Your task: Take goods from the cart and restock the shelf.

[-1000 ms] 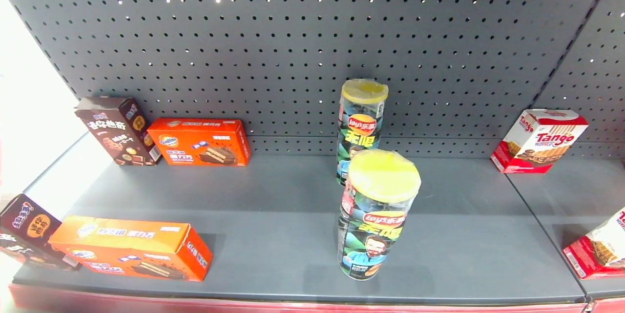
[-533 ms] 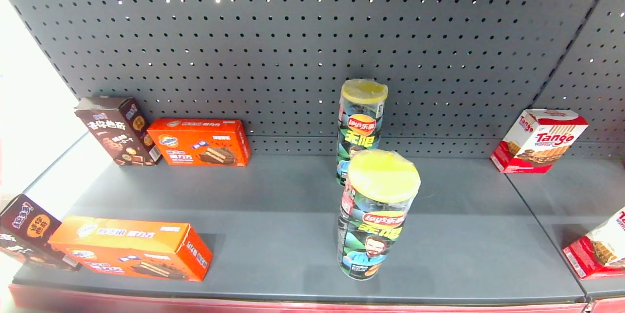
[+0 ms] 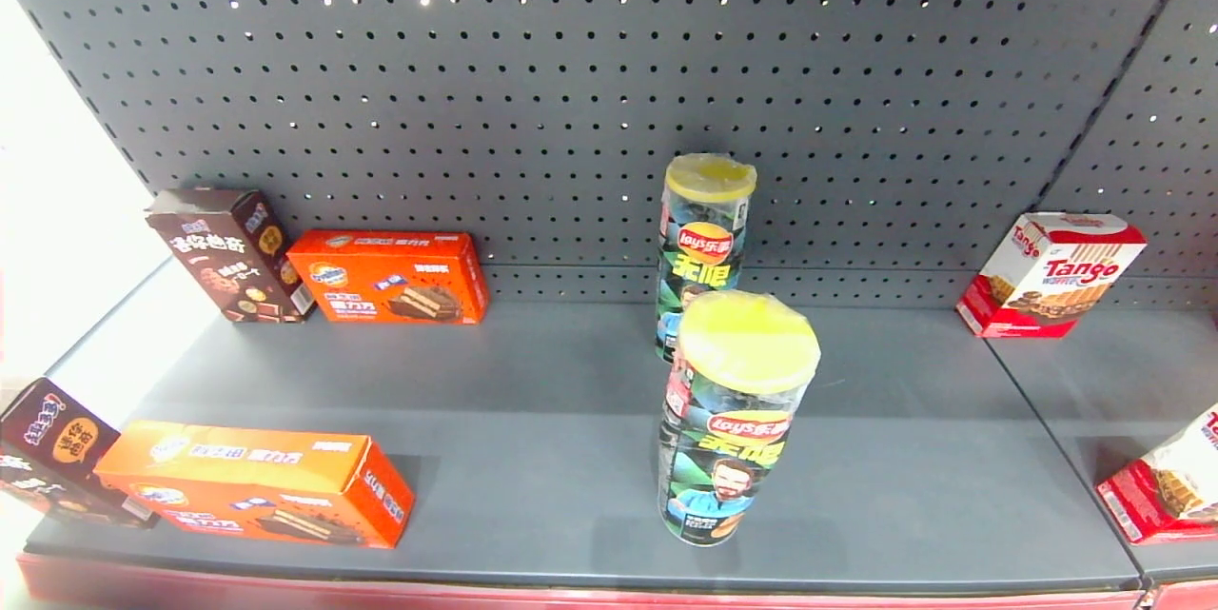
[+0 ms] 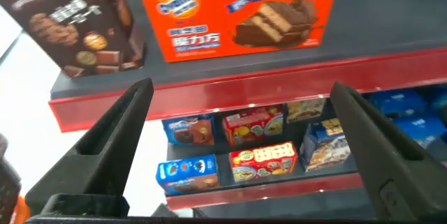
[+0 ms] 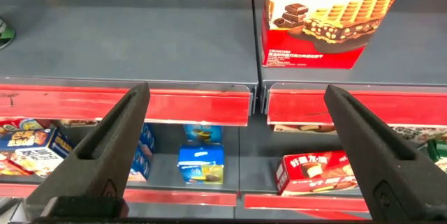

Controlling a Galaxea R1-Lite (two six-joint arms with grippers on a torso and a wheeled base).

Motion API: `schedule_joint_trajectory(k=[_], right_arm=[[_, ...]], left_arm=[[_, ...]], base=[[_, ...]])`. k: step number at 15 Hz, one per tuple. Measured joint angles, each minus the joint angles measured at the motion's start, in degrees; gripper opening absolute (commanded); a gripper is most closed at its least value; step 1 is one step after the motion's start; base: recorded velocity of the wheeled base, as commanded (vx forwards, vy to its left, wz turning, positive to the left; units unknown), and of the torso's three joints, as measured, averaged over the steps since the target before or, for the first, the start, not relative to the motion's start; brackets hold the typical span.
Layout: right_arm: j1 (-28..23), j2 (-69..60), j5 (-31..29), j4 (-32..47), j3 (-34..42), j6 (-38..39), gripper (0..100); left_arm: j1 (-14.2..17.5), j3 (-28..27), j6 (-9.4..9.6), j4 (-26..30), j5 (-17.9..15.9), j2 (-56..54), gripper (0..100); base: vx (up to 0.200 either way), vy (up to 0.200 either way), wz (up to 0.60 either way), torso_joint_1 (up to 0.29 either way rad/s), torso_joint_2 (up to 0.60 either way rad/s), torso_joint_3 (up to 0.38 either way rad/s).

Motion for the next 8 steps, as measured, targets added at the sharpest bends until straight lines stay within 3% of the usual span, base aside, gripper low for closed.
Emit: schedule_joint_trajectory(k=[1, 6, 8], right_arm=[[0.00, 0.00, 0.02, 0.00, 0.00, 0.00, 100], [0.00, 0.00, 0.02, 0.02, 0.00, -0.02, 100], [0.00, 0.00, 0.02, 0.00, 0.00, -0.02, 100]], left_arm=[[-0.02, 0.00, 0.52, 0.07, -1.26, 0.00, 100], [-0.02, -0.05, 0.83, -0.04, -0.90, -0.02, 100], [0.00, -0.02, 0.38, -0.02, -0.61, 0.00, 100]], base=[[0.000, 0.000, 0.00, 0.000, 0.00, 0.000], [0.000, 0.000, 0.00, 0.000, 0.00, 0.000], [0.000, -0.200, 0.00, 0.002, 0.00, 0.000]])
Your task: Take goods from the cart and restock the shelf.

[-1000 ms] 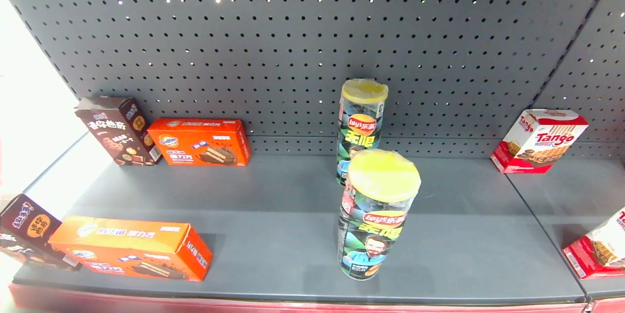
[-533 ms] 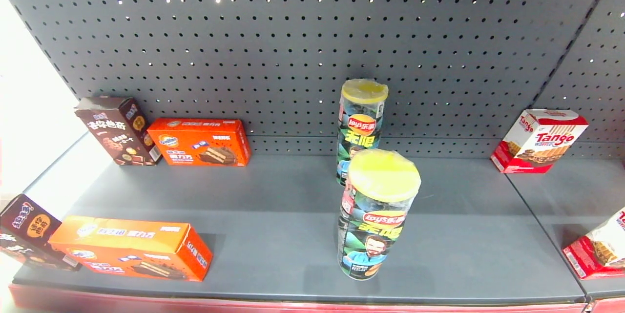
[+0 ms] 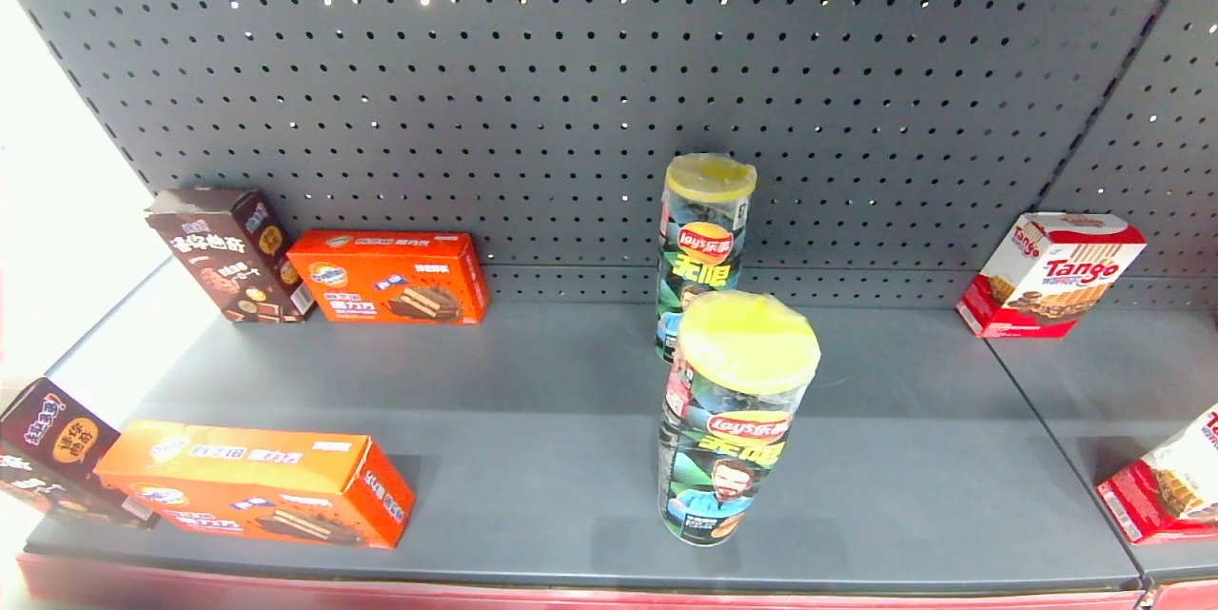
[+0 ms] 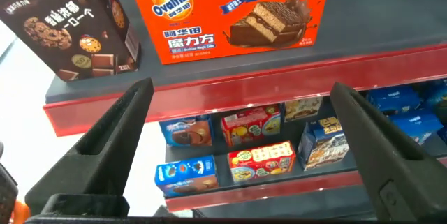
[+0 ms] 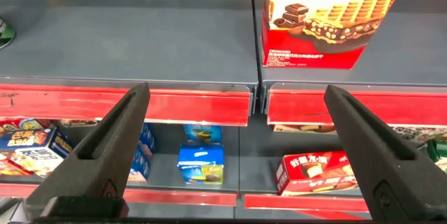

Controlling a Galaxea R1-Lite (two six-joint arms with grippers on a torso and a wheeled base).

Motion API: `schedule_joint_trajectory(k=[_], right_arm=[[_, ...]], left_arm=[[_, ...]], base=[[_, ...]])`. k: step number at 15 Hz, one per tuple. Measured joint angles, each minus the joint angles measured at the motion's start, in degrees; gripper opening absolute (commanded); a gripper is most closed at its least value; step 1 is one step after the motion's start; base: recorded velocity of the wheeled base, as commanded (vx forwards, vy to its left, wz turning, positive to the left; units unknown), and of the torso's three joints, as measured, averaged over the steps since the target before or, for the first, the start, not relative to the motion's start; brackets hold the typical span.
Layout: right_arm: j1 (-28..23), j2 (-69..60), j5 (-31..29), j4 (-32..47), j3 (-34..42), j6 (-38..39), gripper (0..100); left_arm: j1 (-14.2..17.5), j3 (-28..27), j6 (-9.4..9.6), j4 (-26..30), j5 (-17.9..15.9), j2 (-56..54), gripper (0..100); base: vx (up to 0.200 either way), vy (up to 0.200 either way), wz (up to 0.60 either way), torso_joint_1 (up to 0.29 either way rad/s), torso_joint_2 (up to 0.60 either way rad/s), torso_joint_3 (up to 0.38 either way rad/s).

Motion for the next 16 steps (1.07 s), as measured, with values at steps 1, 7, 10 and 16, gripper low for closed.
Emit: schedule_joint_trajectory(k=[1, 7, 10, 16], right_arm=[[0.00, -0.01, 0.00, 0.00, 0.00, 0.02, 100], [0.00, -0.01, -0.02, 0.00, 0.00, 0.02, 100], [-0.05, -0.01, 0.00, -0.02, 0.00, 0.00, 100], [0.00, -0.04, 0.00, 0.00, 0.00, 0.00, 100]], left_arm=[[0.02, 0.00, -0.76, 0.00, 0.12, 0.00, 100], [0.00, 0.02, -1.61, 0.02, 1.34, 0.02, 100], [-0.02, 0.02, -2.90, 0.05, 1.67, 0.04, 100], [-0.02, 0.02, -2.79, 0.02, 1.76, 0.04, 100]], base=[[0.000, 0.000, 0.00, 0.000, 0.00, 0.000], [0.000, -0.033, 0.00, 0.000, 0.00, 0.002], [0.000, 0.000, 0.00, 0.000, 0.00, 0.000], [0.000, 0.000, 0.00, 0.000, 0.00, 0.000]])
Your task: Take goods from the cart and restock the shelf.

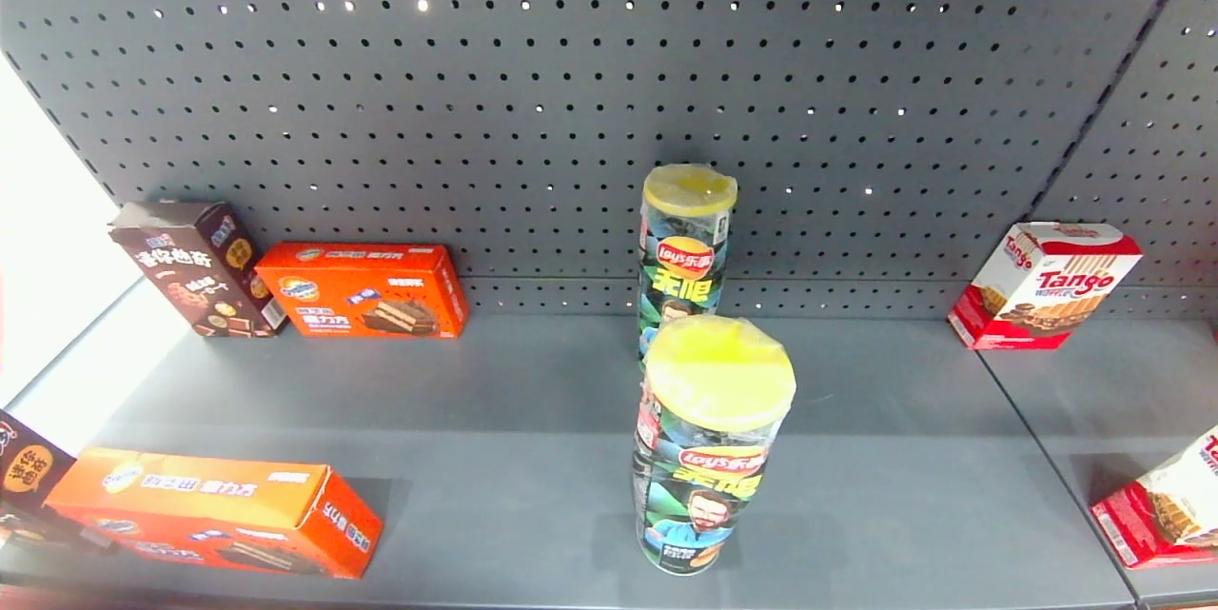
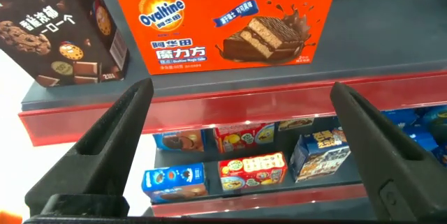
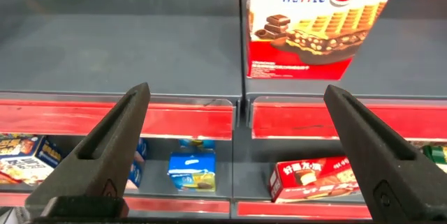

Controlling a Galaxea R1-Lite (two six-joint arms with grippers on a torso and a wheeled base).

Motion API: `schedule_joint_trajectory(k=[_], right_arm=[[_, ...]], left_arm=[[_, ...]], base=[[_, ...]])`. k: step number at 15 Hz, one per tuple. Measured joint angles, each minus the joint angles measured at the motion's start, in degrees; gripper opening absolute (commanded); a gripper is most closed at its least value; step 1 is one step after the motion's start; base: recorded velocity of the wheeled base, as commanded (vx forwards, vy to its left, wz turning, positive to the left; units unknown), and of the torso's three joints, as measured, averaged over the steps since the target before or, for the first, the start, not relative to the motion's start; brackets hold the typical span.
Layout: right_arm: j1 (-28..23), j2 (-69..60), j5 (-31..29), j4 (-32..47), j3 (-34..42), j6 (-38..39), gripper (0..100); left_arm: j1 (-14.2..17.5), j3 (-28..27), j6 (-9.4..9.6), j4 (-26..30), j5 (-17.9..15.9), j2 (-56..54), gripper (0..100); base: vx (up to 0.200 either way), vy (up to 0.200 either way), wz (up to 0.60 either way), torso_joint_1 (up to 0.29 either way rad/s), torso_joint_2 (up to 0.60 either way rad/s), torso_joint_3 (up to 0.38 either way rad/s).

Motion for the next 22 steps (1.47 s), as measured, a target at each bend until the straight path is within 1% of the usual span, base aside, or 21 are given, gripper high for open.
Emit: schedule_joint_trajectory(k=[3, 5, 6, 9, 12, 15, 22], right_arm=[[0.00, 0.00, 0.00, 0.02, 0.00, 0.00, 100], [0.00, 0.00, 0.00, 0.02, 0.00, 0.02, 100], [0.00, -0.02, -0.02, 0.02, 0.00, 0.02, 100], [0.00, -0.02, 0.00, 0.05, 0.00, 0.02, 100], [0.00, -0.05, -0.07, 0.05, 0.00, 0.02, 100], [0.00, -0.05, -0.10, 0.02, 0.00, 0.00, 100], [0.00, -0.05, -0.10, 0.02, 0.00, 0.00, 100]], left_arm=[[0.02, 0.00, -0.49, 0.02, 0.41, 0.02, 100], [0.02, 0.00, -0.40, 0.00, 0.41, 0.02, 100], [0.02, 0.00, -0.24, 0.02, 0.38, 0.02, 100], [0.02, 0.00, -0.46, 0.02, 0.44, 0.02, 100], [0.02, 0.00, -0.22, 0.02, 0.39, 0.02, 100], [0.02, 0.00, -0.27, 0.02, 0.39, 0.02, 100], [0.02, 0.00, -0.32, 0.02, 0.39, 0.05, 100]], base=[[0.000, 0.000, 0.00, 0.000, 0.00, 0.000], [0.000, 0.000, 0.00, 0.000, 0.00, 0.000], [-0.200, 0.000, 0.00, -0.002, 0.00, 0.002], [0.000, 0.000, 0.00, 0.000, 0.00, 0.000], [0.000, 0.000, 0.00, 0.000, 0.00, 0.000], [-0.200, 0.000, 0.00, 0.009, 0.01, 0.001], [0.000, 0.000, 0.00, 0.000, 0.00, 0.000]])
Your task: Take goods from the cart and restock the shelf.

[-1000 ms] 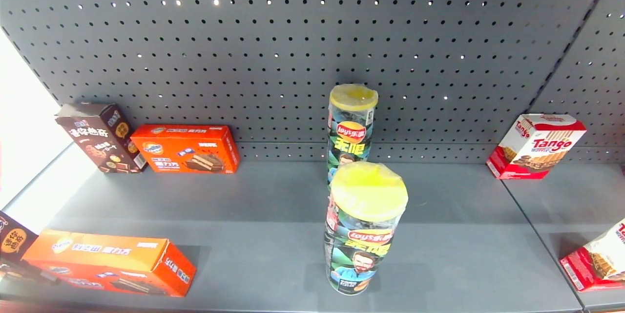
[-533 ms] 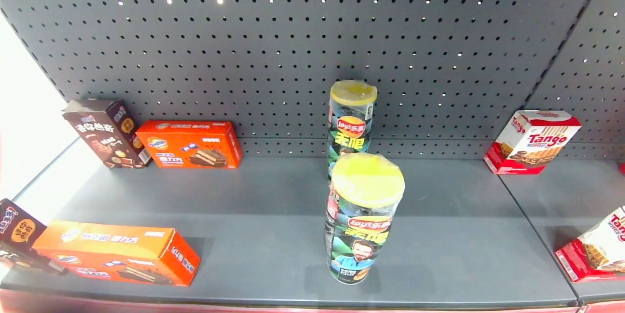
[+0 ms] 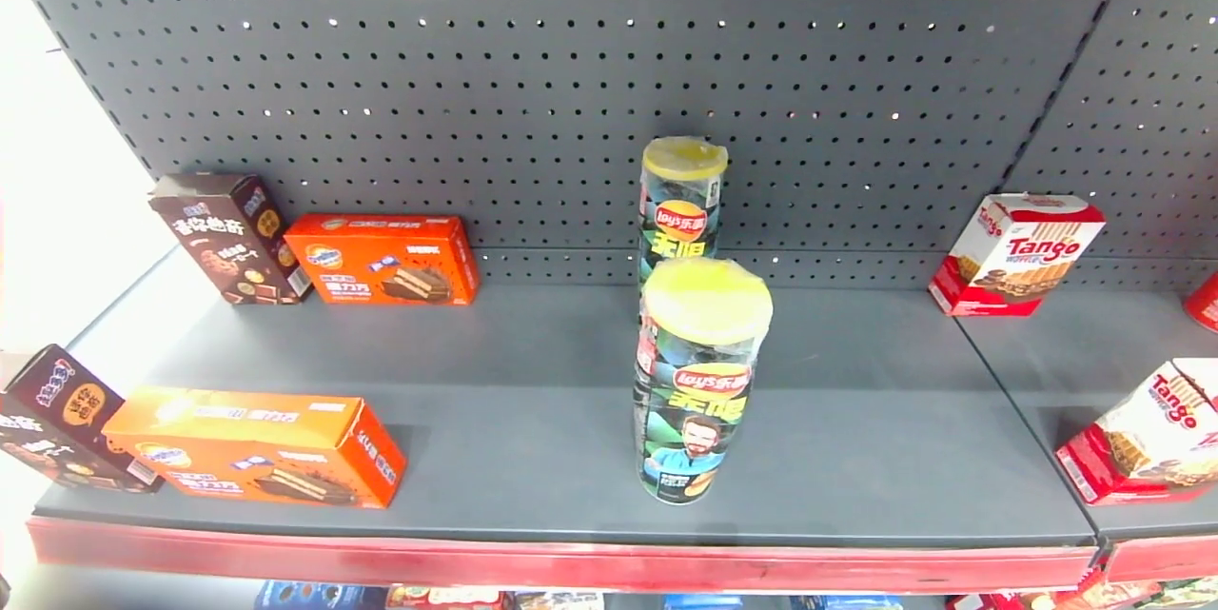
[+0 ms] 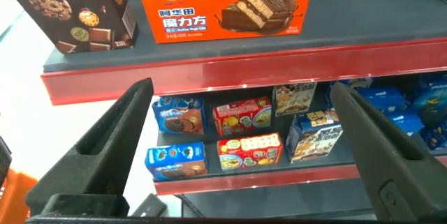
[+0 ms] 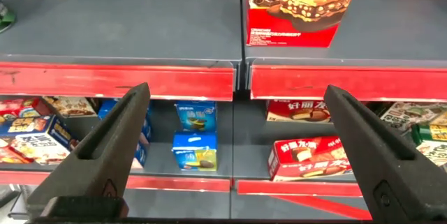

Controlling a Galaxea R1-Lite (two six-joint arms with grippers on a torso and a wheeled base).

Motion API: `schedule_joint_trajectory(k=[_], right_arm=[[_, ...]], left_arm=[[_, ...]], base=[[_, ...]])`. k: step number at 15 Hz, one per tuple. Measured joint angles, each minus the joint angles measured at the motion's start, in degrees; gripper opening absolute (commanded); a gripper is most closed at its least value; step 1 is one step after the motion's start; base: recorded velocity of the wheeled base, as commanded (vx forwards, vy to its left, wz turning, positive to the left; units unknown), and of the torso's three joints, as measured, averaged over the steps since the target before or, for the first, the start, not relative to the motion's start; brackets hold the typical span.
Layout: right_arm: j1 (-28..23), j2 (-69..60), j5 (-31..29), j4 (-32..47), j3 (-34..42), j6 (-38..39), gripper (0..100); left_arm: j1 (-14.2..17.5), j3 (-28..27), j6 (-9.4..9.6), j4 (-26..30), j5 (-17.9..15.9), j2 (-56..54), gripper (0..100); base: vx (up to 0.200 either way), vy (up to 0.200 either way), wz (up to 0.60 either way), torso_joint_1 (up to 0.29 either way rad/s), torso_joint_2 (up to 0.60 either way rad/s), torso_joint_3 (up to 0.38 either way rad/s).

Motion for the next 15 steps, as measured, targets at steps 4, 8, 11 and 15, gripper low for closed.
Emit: schedule_joint_trajectory(k=[4, 8, 11, 15], right_arm=[[0.00, 0.00, 0.00, 0.00, 0.00, 0.02, 100], [0.00, 0.00, 0.00, 0.00, 0.00, -0.01, 100], [0.00, 0.00, -0.02, 0.00, 0.00, 0.00, 100], [0.00, 0.00, -0.02, -0.02, 0.00, 0.00, 100]], left_arm=[[0.02, 0.00, -0.20, 0.00, 0.10, 0.00, 100], [0.00, 0.00, -0.17, -0.02, 0.10, 0.00, 100], [0.00, 0.00, -0.22, -0.06, 0.13, -0.02, 100], [0.00, 0.00, -0.22, -0.06, 0.27, -0.02, 100]], base=[[0.000, 0.000, 0.00, 0.000, 0.00, 0.000], [0.000, 0.000, 0.00, 0.000, 0.00, 0.000], [0.000, 0.000, 0.00, 0.000, 0.00, 0.000], [0.000, 0.000, 0.00, 0.000, 0.00, 0.000]])
